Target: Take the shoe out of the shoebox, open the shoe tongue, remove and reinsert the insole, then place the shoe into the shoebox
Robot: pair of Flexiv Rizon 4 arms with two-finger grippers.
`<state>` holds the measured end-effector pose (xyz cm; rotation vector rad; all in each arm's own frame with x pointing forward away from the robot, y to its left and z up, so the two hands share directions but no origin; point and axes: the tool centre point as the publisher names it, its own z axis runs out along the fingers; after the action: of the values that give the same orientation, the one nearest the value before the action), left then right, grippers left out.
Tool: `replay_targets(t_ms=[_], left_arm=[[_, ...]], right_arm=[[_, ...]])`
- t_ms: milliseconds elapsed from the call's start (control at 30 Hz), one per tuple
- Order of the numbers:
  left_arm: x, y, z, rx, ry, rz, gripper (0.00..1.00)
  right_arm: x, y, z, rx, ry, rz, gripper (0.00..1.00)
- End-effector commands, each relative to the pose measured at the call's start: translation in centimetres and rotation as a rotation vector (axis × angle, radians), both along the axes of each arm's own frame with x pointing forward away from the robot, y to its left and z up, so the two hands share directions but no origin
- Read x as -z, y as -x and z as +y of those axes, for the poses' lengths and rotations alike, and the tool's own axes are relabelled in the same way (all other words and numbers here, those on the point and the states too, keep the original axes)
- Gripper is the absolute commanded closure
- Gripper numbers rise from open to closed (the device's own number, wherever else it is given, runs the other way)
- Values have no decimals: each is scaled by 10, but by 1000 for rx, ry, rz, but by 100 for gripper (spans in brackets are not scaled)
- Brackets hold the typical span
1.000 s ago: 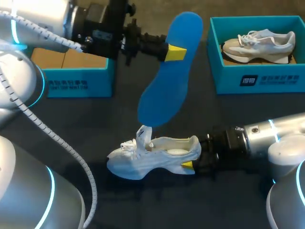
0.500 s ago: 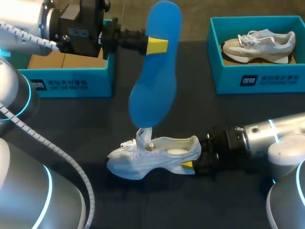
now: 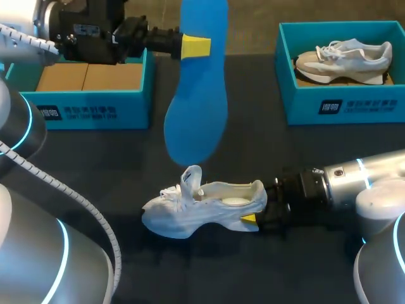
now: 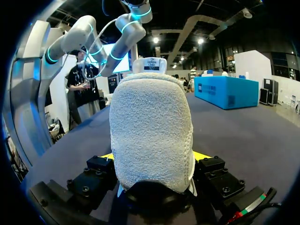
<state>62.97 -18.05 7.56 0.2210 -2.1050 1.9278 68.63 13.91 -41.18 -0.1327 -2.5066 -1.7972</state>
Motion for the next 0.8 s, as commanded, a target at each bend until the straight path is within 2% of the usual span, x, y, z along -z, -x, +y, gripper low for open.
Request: replay_targets(t_ms=[33,800], left_arm=[[2,4,1,-18,10,1,100],[1,4,2,-29,4,5,100]], right_arm=[[0,0,1,2,2,0,100],[-1,-1,-1,7,9,0,100]])
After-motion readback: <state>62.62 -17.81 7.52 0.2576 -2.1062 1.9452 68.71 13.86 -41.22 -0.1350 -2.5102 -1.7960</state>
